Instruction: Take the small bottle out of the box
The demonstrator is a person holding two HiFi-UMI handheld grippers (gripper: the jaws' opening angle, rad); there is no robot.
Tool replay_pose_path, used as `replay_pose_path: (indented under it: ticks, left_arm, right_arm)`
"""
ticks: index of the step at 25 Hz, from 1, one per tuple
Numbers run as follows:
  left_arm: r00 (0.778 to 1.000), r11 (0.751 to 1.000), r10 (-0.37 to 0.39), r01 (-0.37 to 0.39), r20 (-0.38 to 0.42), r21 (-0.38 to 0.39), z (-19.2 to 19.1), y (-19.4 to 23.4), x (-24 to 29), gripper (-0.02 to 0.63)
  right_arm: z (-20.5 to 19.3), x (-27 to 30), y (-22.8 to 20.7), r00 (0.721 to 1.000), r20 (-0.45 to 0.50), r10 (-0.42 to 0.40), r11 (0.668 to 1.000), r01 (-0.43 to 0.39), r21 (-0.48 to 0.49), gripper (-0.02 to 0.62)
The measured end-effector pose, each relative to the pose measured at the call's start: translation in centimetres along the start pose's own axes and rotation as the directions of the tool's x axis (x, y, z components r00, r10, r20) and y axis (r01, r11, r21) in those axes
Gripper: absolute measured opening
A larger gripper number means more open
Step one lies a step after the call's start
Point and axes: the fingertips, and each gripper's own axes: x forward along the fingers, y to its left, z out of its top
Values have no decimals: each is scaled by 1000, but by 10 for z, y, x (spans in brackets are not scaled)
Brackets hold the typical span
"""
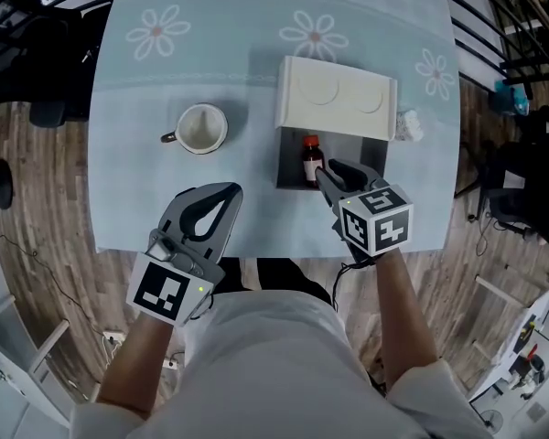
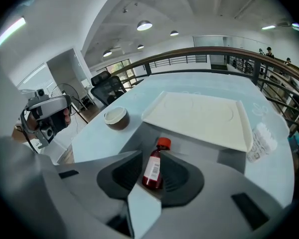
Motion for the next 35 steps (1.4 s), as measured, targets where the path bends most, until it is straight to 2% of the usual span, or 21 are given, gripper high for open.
replay_pose_path:
  ticks: [10,22,35]
  left_arm:
    - [1000,999,-2,2,-6,-50,-15,18,-3,20]
    - [1000,996,23,-22,5,-83,-18,43,-3,20]
    - [999,995,34,-34,5,-92,-20,55,-6,20]
  right_arm:
    - [-4,25,-9,995,-79,-62,998,59,-37,169]
    - [-14,58,-14,977,-201,-65,996,51,-72,259]
    - [-26,79,-15,950,-299,-89,994,64,-92,267]
